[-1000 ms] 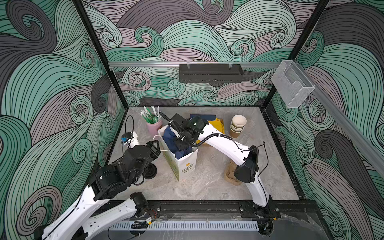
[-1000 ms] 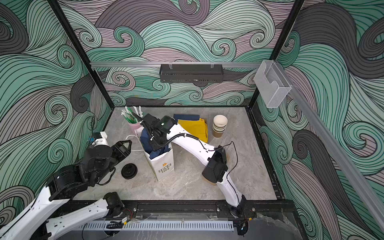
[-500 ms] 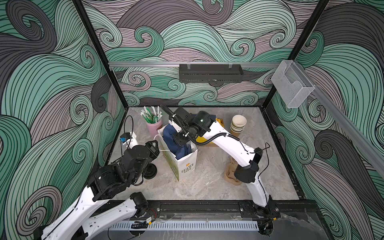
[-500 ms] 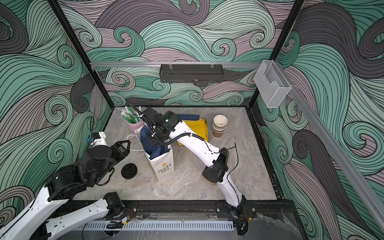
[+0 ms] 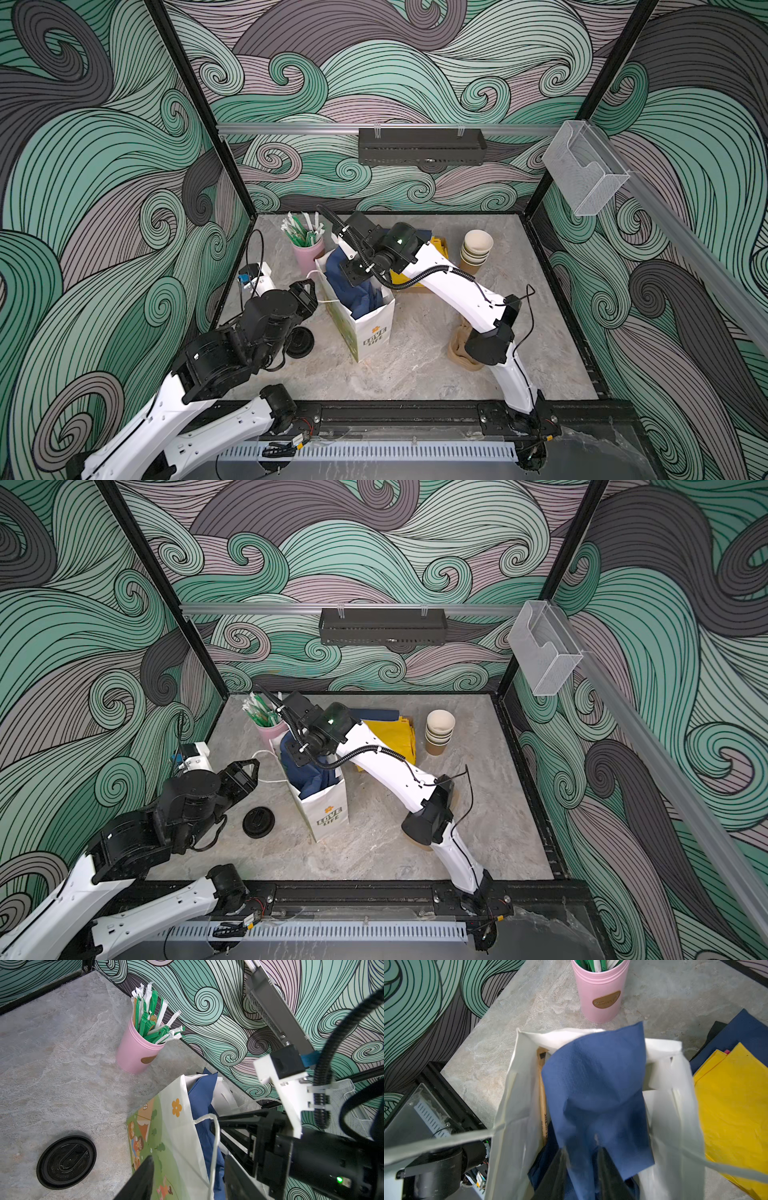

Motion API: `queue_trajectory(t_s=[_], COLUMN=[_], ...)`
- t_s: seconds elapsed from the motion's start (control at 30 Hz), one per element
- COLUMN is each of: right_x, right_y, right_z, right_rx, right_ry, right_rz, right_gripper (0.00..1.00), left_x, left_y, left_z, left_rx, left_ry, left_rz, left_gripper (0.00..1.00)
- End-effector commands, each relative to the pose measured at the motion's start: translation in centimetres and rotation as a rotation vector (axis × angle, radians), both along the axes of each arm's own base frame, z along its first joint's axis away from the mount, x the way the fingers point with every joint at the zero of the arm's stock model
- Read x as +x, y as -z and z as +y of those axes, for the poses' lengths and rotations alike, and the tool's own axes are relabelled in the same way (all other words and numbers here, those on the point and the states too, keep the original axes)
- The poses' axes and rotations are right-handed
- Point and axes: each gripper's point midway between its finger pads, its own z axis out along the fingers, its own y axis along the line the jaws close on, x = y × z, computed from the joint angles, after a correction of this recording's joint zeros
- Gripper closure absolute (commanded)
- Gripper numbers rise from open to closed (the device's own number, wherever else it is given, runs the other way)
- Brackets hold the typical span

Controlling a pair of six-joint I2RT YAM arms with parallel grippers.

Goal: Pack the takeout coffee

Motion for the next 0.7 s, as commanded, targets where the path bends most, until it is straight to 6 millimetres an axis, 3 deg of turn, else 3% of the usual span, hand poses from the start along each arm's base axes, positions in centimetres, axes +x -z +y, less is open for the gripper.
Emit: queue_trajectory(t_s=[0.0, 0.2, 0.33, 0.43, 0.53, 0.67], right_x=[-0.1, -0.9, -0.9, -0.9, -1.2, -2.3], right_y=[2.0, 4.3, 3.1, 0.1, -4.5, -10.3], right_z=[1.0, 0.9, 0.8, 0.7, -0.1, -3.0], right_rx=[-0.038, -0.09, -0.07, -0.012, 0.07, 0.145], right_ry=[-0.017, -0.032, -0.029, -0.026, -0.022, -0.014], right_rz=[-0.003, 0.034, 0.017, -0.02, -0.074, -0.164], right_gripper=[0.8, 0.87, 0.83, 0.67, 0.57, 0.48], left_x=[-0.2, 0.1, 0.4, 0.7, 1.1, 1.8], left_y=[-1.3, -1.8, -2.7, -3.6, -4.5, -5.6], left_z=[1.0, 1.2, 1.4, 1.6, 1.7, 1.7], left_rx=[0.029, 0.058, 0.073, 0.099, 0.133, 0.17], left_ry=[-0.016, -0.029, -0.047, -0.06, -0.078, -0.104], left_rz=[-0.03, -0.043, -0.064, -0.08, -0.097, -0.118], left_gripper=[0.44, 0.44, 0.44, 0.44, 0.43, 0.41])
